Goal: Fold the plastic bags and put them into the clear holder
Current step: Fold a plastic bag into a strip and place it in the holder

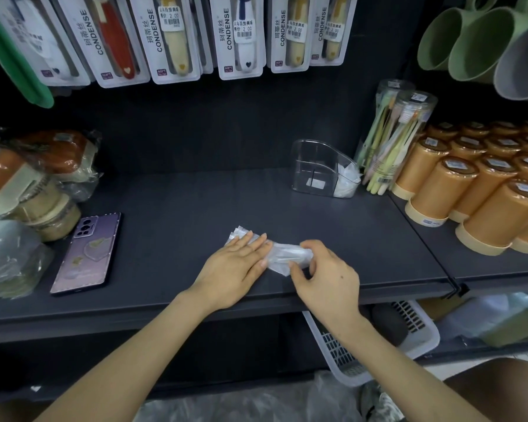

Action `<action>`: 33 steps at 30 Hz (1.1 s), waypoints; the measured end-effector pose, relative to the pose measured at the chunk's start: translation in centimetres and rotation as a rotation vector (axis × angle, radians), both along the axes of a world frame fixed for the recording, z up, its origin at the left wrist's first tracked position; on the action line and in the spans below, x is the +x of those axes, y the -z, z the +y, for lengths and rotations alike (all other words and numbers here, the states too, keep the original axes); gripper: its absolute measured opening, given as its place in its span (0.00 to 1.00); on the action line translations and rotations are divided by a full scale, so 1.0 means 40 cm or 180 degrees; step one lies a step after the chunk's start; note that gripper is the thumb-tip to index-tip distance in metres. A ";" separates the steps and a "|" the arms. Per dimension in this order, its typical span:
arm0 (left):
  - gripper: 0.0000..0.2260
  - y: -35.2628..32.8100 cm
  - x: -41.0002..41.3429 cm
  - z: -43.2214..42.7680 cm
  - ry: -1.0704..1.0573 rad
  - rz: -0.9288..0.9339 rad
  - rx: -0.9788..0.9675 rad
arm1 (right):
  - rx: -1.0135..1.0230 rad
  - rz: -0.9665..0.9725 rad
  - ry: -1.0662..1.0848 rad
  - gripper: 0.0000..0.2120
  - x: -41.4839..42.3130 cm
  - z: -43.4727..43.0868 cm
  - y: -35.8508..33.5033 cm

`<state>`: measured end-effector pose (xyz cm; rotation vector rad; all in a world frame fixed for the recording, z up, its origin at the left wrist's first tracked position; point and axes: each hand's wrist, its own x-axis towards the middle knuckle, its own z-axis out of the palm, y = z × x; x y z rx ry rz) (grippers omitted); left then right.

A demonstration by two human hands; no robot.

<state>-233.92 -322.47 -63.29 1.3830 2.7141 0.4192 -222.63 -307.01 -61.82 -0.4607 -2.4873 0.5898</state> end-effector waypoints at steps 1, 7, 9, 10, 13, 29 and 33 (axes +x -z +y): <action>0.43 -0.002 0.001 0.001 -0.0023 0.0020 -0.0015 | -0.0037 -0.0078 0.0054 0.15 -0.005 0.001 0.001; 0.42 -0.009 0.011 0.003 -0.0137 0.0063 -0.0047 | -0.0154 -0.0413 0.0111 0.17 0.015 0.013 -0.007; 0.44 -0.009 0.011 0.004 -0.0188 0.0067 -0.0065 | -0.0149 -0.0470 0.0042 0.15 0.019 0.022 -0.007; 0.45 -0.010 0.011 0.005 -0.0206 0.0071 -0.0080 | -0.0176 -0.0541 0.0002 0.14 0.018 0.026 -0.010; 0.49 -0.017 0.007 0.012 -0.0212 0.0168 -0.0141 | -0.0358 -0.0831 -0.0147 0.12 0.014 0.047 -0.015; 0.49 -0.017 -0.006 0.016 -0.0142 0.0187 -0.0362 | 0.1408 -0.1513 -0.1117 0.34 0.005 0.058 0.025; 0.40 -0.024 -0.026 0.017 -0.0243 -0.0023 -0.0261 | 0.1169 -0.1634 -0.1291 0.45 0.014 0.072 0.031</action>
